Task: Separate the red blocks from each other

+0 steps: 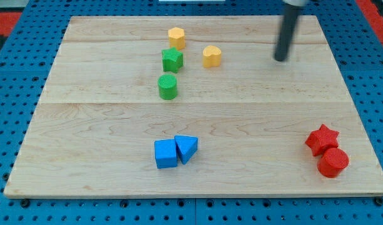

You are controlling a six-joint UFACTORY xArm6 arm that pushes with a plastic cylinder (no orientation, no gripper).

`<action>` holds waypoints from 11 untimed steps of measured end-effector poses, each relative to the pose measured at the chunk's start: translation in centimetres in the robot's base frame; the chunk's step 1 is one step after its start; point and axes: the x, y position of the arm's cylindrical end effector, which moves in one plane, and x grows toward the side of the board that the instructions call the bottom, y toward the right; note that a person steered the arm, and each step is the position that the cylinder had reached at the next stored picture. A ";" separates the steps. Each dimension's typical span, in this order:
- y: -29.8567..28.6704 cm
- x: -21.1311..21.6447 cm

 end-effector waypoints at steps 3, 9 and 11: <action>5.8 21.0; -6.8 18.9; -9.6 9.1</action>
